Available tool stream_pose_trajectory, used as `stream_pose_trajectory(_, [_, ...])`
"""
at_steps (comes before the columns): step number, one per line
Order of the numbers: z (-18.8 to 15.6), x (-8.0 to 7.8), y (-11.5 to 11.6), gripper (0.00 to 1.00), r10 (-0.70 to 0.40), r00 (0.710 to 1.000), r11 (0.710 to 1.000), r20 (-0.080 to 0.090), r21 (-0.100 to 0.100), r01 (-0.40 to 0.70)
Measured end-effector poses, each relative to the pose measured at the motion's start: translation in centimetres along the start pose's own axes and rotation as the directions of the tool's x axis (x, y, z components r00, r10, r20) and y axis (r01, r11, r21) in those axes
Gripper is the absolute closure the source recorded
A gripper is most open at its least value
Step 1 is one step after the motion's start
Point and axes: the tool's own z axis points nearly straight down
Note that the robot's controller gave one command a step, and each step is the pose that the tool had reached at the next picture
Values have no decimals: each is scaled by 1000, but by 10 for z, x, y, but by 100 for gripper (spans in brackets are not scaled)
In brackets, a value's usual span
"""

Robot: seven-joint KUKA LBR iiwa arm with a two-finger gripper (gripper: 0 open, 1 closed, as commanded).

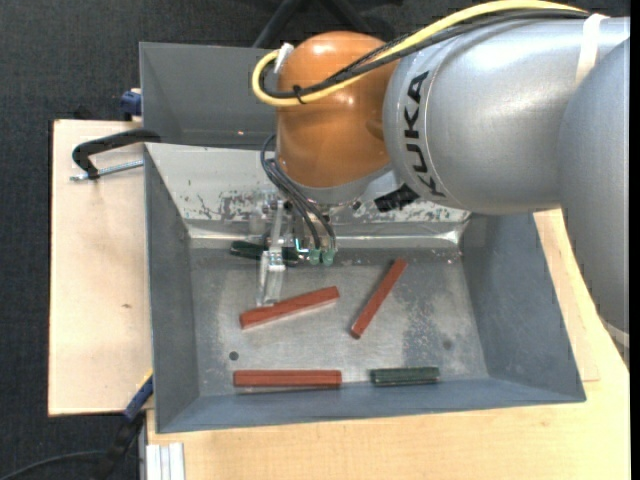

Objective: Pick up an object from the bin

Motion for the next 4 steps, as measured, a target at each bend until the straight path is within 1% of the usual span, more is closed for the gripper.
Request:
stream_pose_trajectory(1, [48,-16,-11,0,399,917,917,4,0,-399])
stream_pose_trajectory(2, [139,-15,7,0,207,978,978,6,-2,-207])
stream_pose_trajectory(3, [97,33,28,0,-131,991,991,8,-1,131])
stream_pose_trajectory(4, [138,53,29,0,-458,889,889,6,2,458])
